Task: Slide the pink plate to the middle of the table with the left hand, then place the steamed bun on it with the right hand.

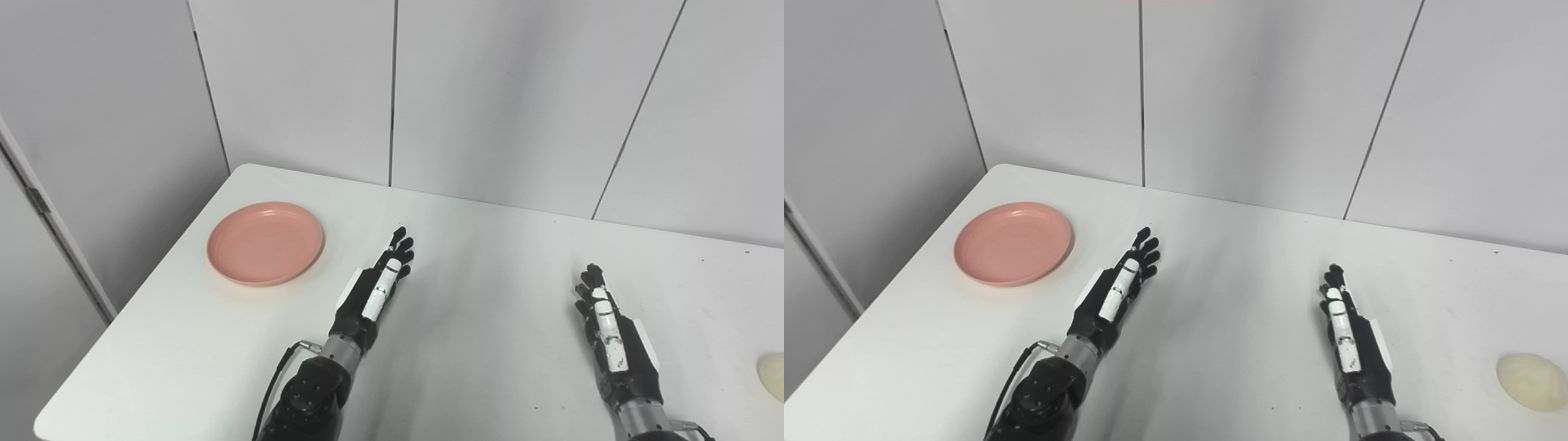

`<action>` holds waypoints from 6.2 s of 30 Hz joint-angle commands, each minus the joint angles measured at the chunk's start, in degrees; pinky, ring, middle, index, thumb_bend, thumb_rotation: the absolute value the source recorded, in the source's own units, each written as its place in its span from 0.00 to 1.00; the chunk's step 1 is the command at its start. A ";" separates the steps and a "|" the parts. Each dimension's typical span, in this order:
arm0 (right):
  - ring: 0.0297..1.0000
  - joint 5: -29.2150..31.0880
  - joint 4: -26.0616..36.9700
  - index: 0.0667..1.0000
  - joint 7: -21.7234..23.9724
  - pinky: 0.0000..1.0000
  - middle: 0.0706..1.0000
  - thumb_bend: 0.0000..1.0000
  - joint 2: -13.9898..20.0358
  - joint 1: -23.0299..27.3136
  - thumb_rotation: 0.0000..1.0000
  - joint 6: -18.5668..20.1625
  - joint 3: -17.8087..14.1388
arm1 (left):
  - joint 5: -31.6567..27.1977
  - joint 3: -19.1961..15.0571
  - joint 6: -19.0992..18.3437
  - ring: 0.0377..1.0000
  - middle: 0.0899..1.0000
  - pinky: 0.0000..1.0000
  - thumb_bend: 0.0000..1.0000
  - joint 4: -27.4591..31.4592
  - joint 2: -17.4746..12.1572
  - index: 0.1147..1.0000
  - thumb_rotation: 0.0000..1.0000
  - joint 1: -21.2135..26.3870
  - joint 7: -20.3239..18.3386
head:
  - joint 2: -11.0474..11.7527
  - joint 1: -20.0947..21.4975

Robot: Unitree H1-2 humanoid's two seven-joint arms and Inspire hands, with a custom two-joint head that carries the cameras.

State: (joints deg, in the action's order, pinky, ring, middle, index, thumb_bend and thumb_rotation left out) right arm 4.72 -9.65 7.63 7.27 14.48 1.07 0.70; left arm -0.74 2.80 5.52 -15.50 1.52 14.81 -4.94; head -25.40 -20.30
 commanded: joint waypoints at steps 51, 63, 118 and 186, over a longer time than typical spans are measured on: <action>1.00 0.37 -3.15 1.00 0.95 1.00 1.00 0.06 1.27 1.09 1.00 2.80 -1.40 | -5.26 -18.72 -7.94 0.95 0.96 0.96 0.48 31.29 -7.19 0.96 1.00 6.46 9.64 | 1.47 -4.70; 1.00 0.94 -2.55 1.00 1.26 1.00 1.00 0.06 1.26 0.80 1.00 2.58 -1.58 | -9.63 -25.38 -5.20 0.95 0.96 0.96 0.46 27.10 -11.15 0.96 1.00 6.31 11.97 | 0.93 -5.05; 1.00 1.36 -0.01 1.00 1.57 1.00 1.00 0.06 1.38 0.44 1.00 4.50 -1.82 | -22.41 -30.27 -2.26 0.96 0.95 0.98 0.43 -4.46 -16.12 0.97 1.00 8.94 11.57 | -1.31 -5.92; 1.00 -0.24 -0.68 1.00 0.04 1.00 1.00 0.16 -0.82 -0.05 1.00 2.73 -0.33 | -15.00 -6.90 -12.48 0.93 0.94 0.95 0.40 -14.28 -5.76 0.93 1.00 9.26 -0.92 | -4.52 6.39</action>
State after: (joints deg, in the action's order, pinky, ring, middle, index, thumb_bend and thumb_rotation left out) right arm 4.70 -9.43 7.72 7.05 15.46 2.52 -0.19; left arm -16.74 -5.46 -1.06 -27.94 -5.47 27.21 -5.32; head -29.88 -13.98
